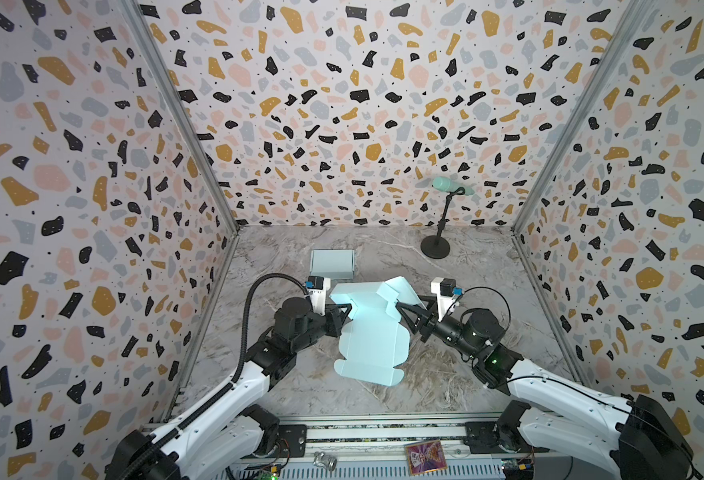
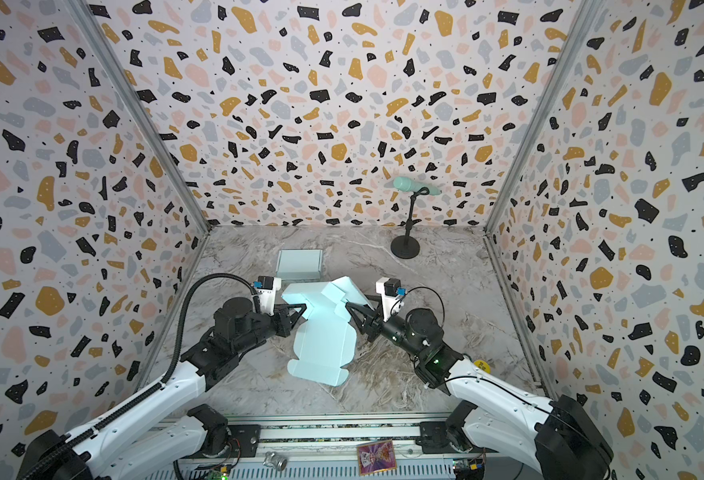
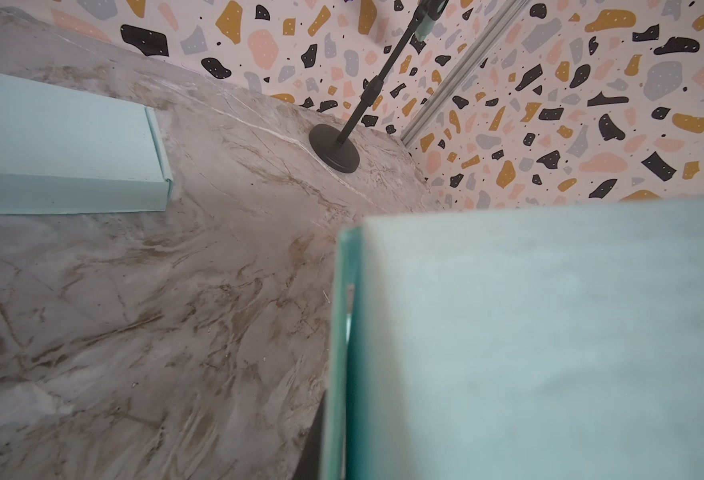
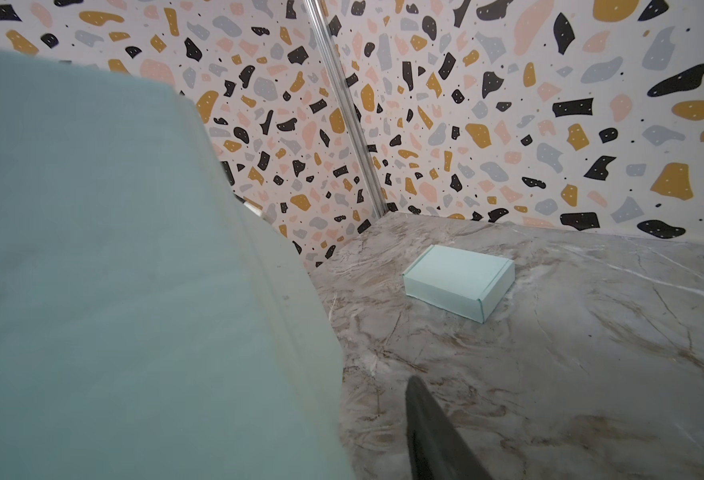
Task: Fold the paper box
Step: 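Pull the right gripper back from the blank while the left keeps holding it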
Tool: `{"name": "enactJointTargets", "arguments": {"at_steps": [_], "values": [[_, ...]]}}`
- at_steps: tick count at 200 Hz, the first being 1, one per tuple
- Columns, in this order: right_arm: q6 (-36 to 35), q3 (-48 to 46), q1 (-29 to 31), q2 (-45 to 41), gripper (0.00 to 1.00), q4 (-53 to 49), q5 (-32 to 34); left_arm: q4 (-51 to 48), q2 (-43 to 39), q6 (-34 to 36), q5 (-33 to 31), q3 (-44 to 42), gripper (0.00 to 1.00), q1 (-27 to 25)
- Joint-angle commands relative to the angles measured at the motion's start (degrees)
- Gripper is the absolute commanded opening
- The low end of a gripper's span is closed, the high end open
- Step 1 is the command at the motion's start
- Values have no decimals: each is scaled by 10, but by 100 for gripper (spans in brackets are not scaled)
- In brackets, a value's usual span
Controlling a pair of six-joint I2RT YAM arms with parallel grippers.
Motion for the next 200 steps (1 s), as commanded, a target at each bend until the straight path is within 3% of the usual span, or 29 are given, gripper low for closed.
{"name": "enactJointTargets", "arguments": {"at_steps": [1,34,69,115,143,168,200], "values": [[-28,12,6,-17,48,-37,-8,30,-1,15,19,1,6,-3],[-62,32,6,-41,53,-96,-21,16,7,26,20,14,6,0],[-90,45,-12,-105,64,-172,-13,-46,22,75,29,47,6,18],[-111,30,-95,-181,70,-201,-138,-121,15,123,34,69,7,52],[-84,15,-148,-208,73,-170,-146,-117,20,122,48,73,7,60],[-65,20,-188,-180,72,-136,-193,-113,28,123,65,80,7,61],[-76,39,-186,-126,69,-116,-257,-122,39,126,64,83,7,61]]}}
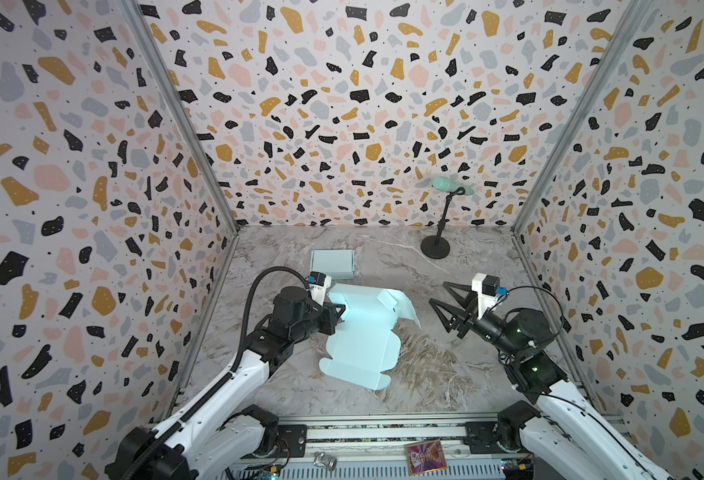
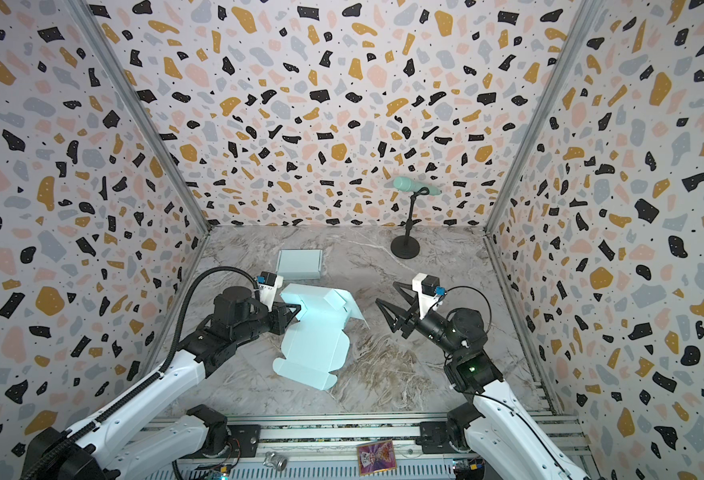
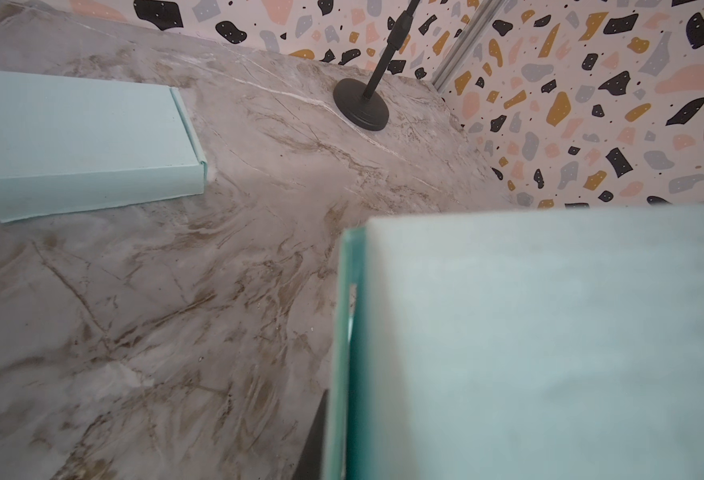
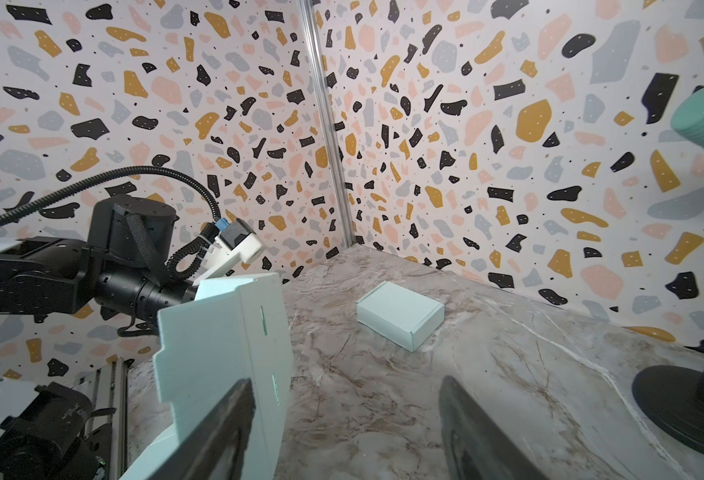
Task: Fold the paper box
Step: 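Pull the right gripper back from the blank while the left keeps holding it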
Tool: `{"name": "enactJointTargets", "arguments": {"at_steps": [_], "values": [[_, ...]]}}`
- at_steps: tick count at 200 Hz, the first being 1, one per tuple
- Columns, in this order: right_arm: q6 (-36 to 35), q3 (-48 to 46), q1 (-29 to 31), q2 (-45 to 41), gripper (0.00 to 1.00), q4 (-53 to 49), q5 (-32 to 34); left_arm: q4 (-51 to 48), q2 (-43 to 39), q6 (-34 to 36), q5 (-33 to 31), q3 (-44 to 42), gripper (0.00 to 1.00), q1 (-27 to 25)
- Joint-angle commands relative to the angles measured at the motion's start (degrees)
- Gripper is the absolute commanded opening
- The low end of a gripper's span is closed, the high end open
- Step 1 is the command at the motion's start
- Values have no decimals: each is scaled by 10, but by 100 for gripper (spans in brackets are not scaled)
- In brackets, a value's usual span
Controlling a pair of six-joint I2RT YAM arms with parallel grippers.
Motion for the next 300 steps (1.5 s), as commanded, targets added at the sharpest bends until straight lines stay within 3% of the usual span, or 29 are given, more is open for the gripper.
{"name": "enactJointTargets", "arguments": {"at_steps": [1,41,86,174,199,258,300], "values": [[0,25,1,34,69,29,-73,1,4,12,19,20,7,3],[-1,32,28,71,64,46,-115,11,16,-1,23,15,7,3],[-23,50,70,114,50,35,-91,9,27,3,25,10,7,3],[-66,101,148,195,39,2,-22,19,31,-6,24,5,7,3],[-64,106,174,207,35,0,39,20,34,-15,13,3,7,3],[-46,154,276,272,41,-83,324,47,39,-55,-10,-20,7,3],[-22,211,320,330,41,-155,465,51,37,-72,-31,-28,7,3]]}}
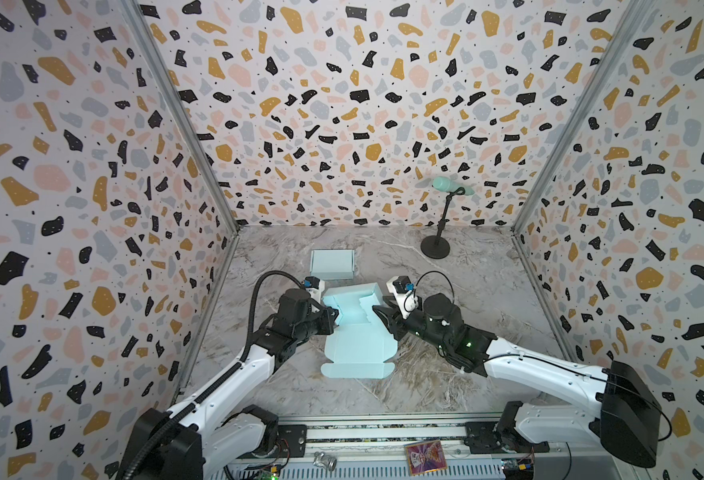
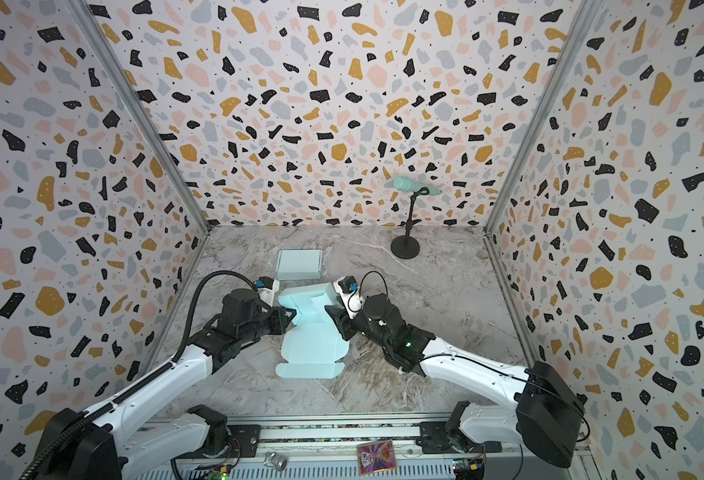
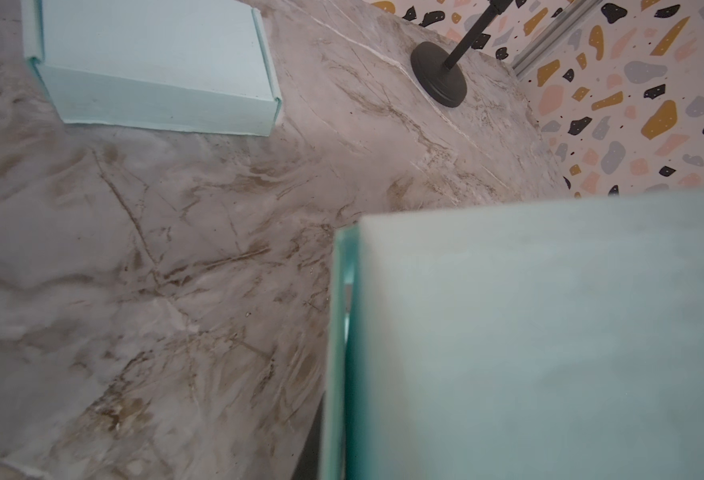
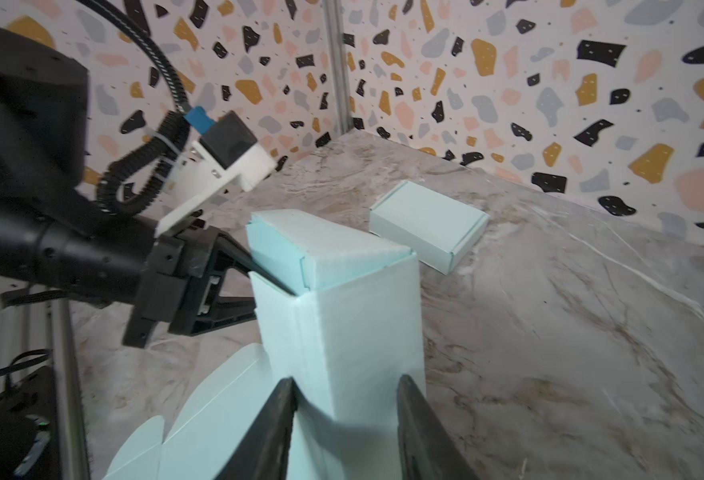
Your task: Fold the paper box
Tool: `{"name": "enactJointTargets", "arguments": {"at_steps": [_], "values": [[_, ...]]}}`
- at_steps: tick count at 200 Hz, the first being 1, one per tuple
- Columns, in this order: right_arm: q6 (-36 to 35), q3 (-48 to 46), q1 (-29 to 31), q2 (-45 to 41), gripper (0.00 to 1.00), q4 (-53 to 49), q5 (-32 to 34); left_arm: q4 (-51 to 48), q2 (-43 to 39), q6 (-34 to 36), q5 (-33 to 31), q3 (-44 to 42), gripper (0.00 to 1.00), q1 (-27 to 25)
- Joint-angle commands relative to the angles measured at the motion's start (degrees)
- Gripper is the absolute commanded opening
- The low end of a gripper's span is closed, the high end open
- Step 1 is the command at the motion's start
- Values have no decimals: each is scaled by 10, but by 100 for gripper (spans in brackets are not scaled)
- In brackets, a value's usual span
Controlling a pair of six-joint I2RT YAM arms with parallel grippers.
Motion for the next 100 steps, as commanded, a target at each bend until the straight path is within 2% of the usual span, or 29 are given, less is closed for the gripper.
{"name": "enactJointTargets", "arguments": {"at_steps": [1,69,100], "values": [[20,39,23,24,41,-68,117,50,-6,-11,25,-1,7,-7],[18,141,107,130,32,-133,295,71,-3,-36,10,-14,7,-7],[22,194,123,182,30,-175,348,74,-5,-42,9,-19,7,-8]]}}
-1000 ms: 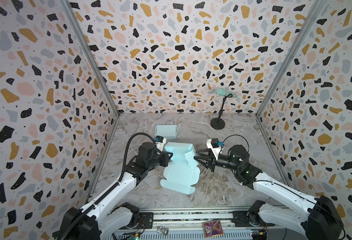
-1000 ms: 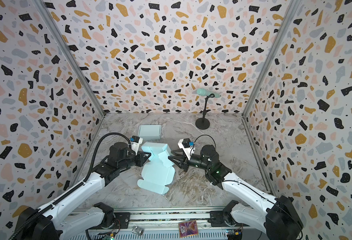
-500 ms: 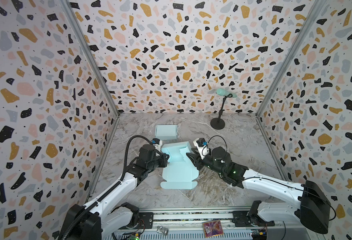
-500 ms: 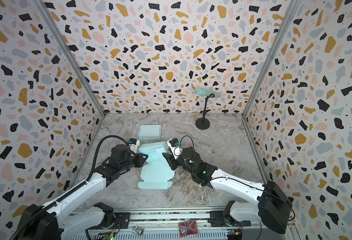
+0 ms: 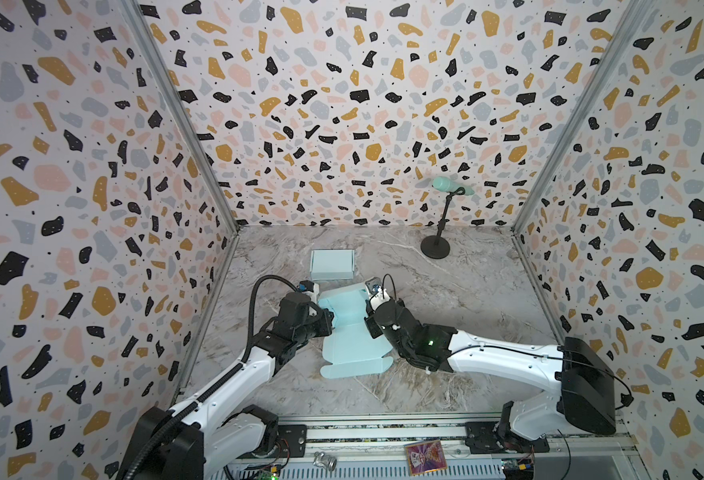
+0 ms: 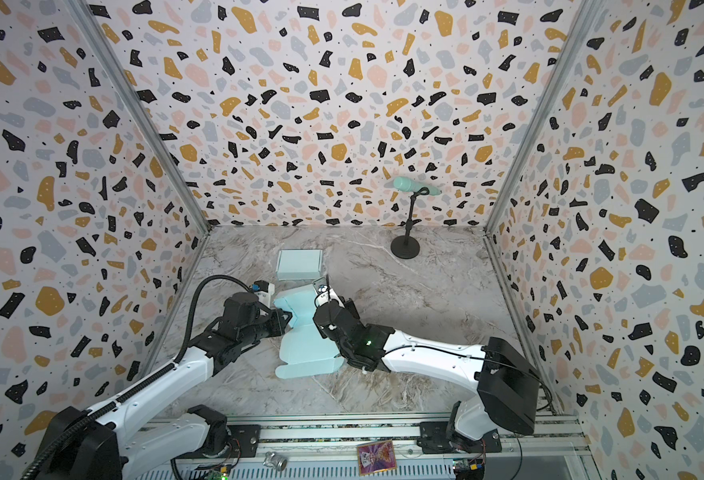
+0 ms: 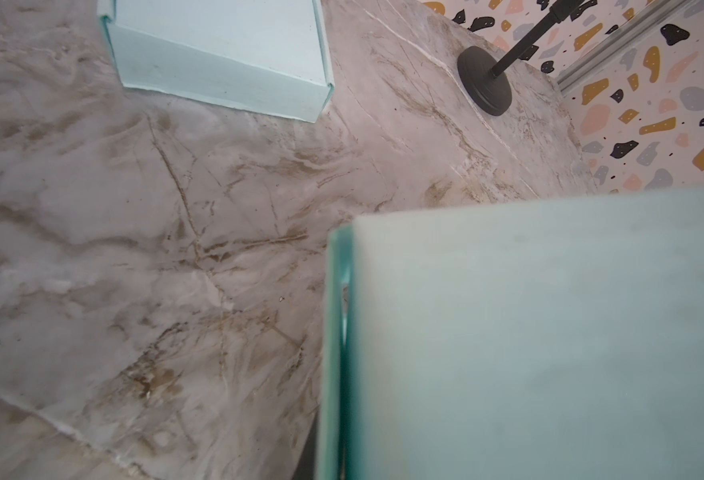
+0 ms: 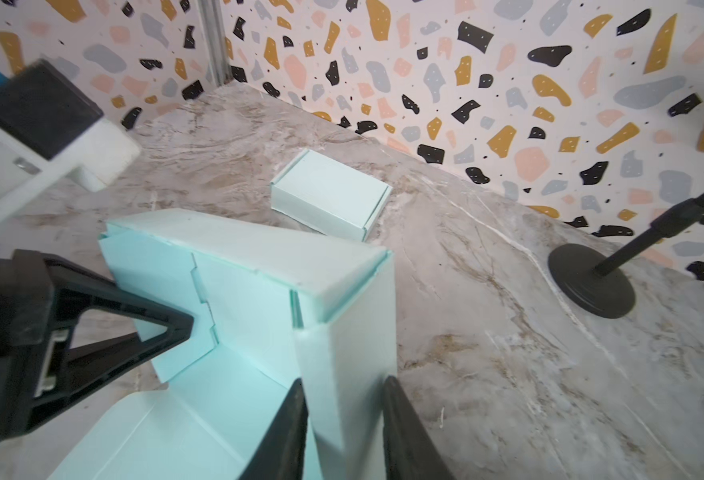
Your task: Fold the paper box
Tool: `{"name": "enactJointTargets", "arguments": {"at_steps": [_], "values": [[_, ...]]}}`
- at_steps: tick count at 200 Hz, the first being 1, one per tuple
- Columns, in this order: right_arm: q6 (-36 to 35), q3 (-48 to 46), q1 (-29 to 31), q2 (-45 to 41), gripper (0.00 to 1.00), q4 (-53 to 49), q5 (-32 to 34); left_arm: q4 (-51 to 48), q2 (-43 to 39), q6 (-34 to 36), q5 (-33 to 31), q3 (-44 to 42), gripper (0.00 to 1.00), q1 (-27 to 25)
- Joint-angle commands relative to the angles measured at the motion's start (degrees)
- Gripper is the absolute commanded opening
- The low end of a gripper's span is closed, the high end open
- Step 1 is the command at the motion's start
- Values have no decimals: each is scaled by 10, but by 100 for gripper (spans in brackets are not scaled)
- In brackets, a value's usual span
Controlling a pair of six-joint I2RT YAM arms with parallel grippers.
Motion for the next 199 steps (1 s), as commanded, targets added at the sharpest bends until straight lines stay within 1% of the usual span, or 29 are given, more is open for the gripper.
{"name": "enactJointTargets", "arguments": {"at_steps": [1,42,113,148,164,177,199], "values": [[8,42,18,31,30,-47,39,70,-8,-1,48,1,7,-10],[11,90,19,80,28,-99,82,79,-12,-12,44,-7,7,-11],[-9,176,23,175,24,-184,162,98,-14,-25,49,-19,7,-19],[-9,199,23,198,19,-203,175,99,-22,-33,46,-23,7,-24],[-5,208,22,205,20,-209,176,100,-25,-35,46,-24,7,-27],[0,212,23,206,22,-211,175,101,-27,-36,46,-24,7,-29],[3,212,22,209,23,-209,175,98,-29,-37,46,-20,8,-31]]}}
